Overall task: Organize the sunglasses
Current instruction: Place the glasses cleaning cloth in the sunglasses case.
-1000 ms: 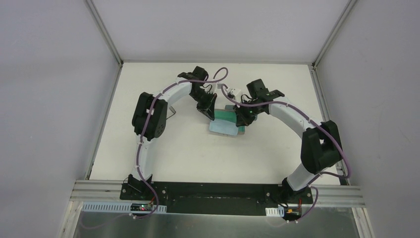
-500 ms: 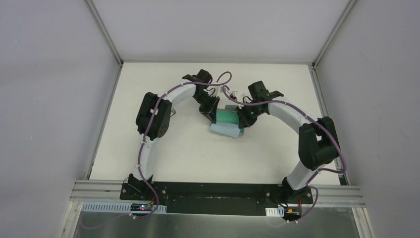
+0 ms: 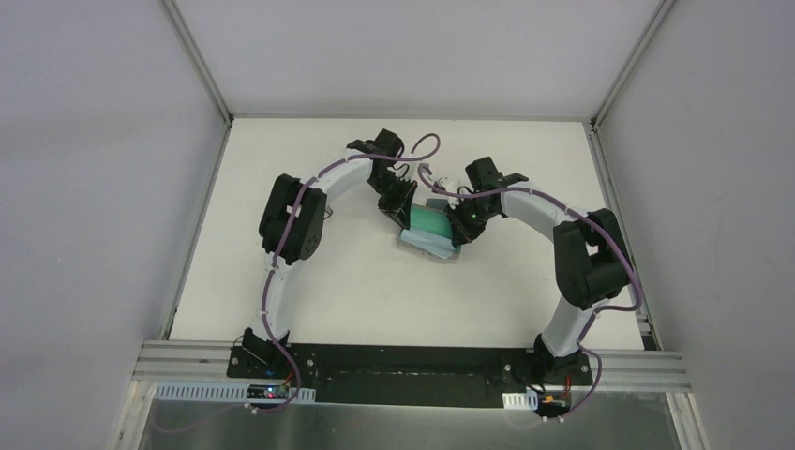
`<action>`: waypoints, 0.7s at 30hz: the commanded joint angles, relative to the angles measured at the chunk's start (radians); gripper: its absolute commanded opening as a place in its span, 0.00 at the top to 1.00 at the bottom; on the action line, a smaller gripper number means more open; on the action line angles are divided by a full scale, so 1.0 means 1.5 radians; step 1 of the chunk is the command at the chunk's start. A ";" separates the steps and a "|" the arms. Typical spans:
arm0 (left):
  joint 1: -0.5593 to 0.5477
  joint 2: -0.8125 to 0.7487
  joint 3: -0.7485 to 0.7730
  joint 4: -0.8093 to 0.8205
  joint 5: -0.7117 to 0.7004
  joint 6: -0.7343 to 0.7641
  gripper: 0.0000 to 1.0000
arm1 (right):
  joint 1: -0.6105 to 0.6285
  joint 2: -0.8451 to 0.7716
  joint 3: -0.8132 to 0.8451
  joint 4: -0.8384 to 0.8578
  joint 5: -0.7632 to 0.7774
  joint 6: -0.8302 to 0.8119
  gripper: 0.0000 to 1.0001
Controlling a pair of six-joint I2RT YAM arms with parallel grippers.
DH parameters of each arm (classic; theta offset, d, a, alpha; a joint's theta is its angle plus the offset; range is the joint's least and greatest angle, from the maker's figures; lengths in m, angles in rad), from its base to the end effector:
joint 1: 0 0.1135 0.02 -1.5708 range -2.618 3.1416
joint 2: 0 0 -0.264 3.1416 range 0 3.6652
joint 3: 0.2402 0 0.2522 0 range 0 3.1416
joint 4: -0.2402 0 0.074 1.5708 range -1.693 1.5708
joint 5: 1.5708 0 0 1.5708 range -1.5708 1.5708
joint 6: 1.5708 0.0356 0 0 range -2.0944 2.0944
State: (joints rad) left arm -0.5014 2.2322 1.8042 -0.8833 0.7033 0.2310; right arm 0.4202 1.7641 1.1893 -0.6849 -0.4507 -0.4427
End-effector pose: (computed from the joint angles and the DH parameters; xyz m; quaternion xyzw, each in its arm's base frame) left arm 0.3887 -0.2393 0.1770 0.3749 0.8532 -0.3548 0.0743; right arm 0.3054 0.1534 0.1888 -0.4341 0.8602 0.2190 0.1535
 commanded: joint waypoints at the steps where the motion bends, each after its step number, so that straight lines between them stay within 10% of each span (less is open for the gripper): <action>1: -0.003 0.012 0.023 0.015 -0.039 0.010 1.00 | -0.007 0.005 0.020 -0.005 0.024 0.001 1.00; 21: -0.005 0.027 0.046 0.014 -0.064 0.011 1.00 | -0.006 0.017 0.028 0.005 0.008 0.018 0.97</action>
State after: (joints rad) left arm -0.5114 2.2715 1.8328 -0.8799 0.6628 0.2314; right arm 0.4202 1.7950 1.1965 -0.6731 -0.4355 -0.4335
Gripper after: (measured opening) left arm 0.008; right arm 0.006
